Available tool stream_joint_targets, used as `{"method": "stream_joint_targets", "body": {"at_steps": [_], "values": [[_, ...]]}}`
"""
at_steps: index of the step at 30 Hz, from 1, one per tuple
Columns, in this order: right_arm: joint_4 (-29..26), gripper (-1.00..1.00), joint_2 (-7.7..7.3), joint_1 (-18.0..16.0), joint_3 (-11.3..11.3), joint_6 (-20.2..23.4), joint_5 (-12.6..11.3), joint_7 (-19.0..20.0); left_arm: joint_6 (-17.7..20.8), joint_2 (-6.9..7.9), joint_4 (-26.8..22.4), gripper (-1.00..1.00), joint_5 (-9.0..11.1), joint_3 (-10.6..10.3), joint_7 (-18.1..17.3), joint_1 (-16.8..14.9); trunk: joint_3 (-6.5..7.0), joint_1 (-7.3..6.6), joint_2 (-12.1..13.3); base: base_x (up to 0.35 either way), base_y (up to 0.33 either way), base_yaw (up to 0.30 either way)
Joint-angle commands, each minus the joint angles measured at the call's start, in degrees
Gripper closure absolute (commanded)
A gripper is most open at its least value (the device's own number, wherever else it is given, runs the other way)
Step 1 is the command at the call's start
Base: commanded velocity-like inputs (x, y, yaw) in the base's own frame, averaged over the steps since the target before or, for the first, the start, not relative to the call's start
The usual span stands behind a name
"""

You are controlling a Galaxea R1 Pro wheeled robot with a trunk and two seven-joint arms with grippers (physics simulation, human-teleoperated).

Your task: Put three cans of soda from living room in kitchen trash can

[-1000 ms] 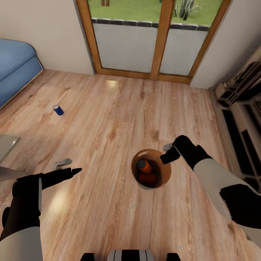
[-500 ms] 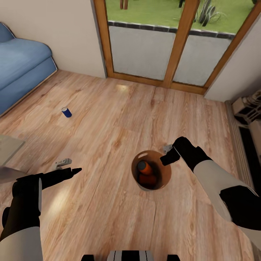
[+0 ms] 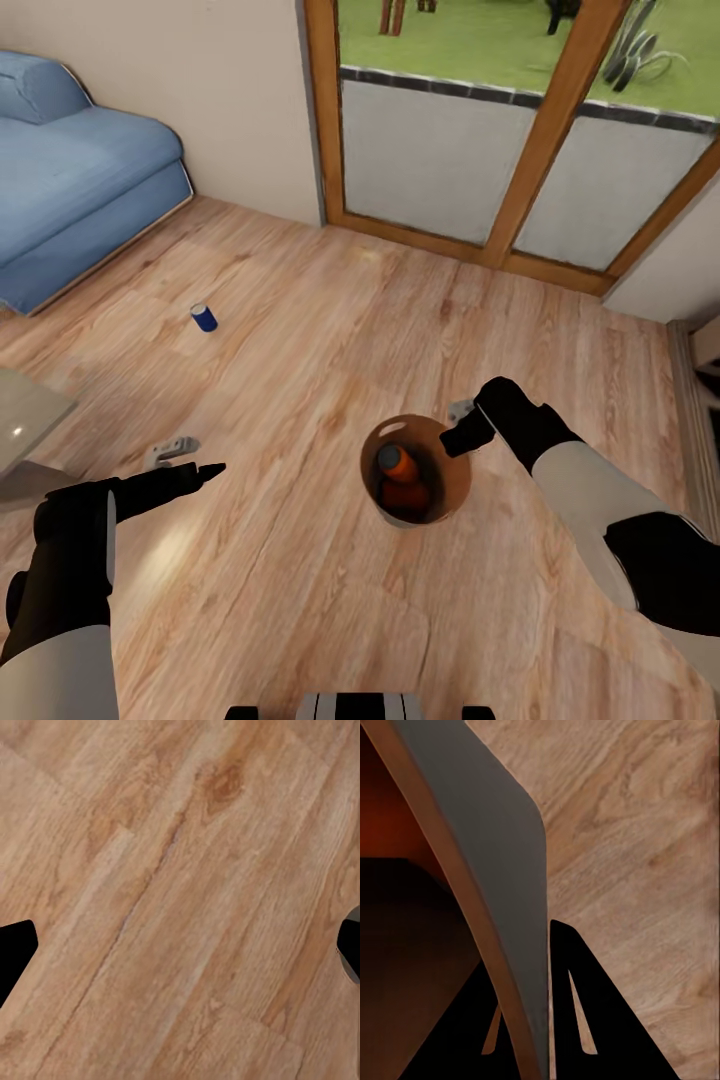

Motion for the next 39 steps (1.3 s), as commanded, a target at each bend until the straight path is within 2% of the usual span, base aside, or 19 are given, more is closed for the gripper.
{"method": "stream_joint_targets", "body": {"at_steps": [1,11,17,31,39], "values": [[0.01,1.0,-0.1,0.07,-0.15,0.41,-1.21,0.27,-0.04,-0.01,0.01,-1.0,0.0,0.0,0.0,0.0,0.02,0.0,0.0,0.298,-0.183,0.116],[0.05,1.0,-0.32,0.38,-0.37,0.41,-1.26,0.27,-0.1,-0.03,0.02,-1.0,0.0,0.0,0.0,0.0,0.06,0.0,0.0,0.298,-0.183,0.024],[0.11,1.0,-0.36,1.39,-0.44,-2.44,-1.31,0.3,-0.1,-0.03,0.02,-1.0,0.0,0.0,0.0,0.0,0.12,0.0,0.0,0.297,-0.184,-0.019],[0.12,1.0,-0.17,2.74,-0.47,-3.41,-1.54,0.32,-0.1,-0.03,-0.07,-1.0,0.0,0.0,0.0,0.0,0.32,0.0,0.0,0.292,-0.183,-0.06],[0.12,1.0,0.2,3.23,-0.44,-4.2,-1.54,0.27,-0.12,-0.03,-0.17,-1.0,0.01,0.0,0.0,0.0,0.32,0.0,0.0,0.168,-0.112,0.002]]}}
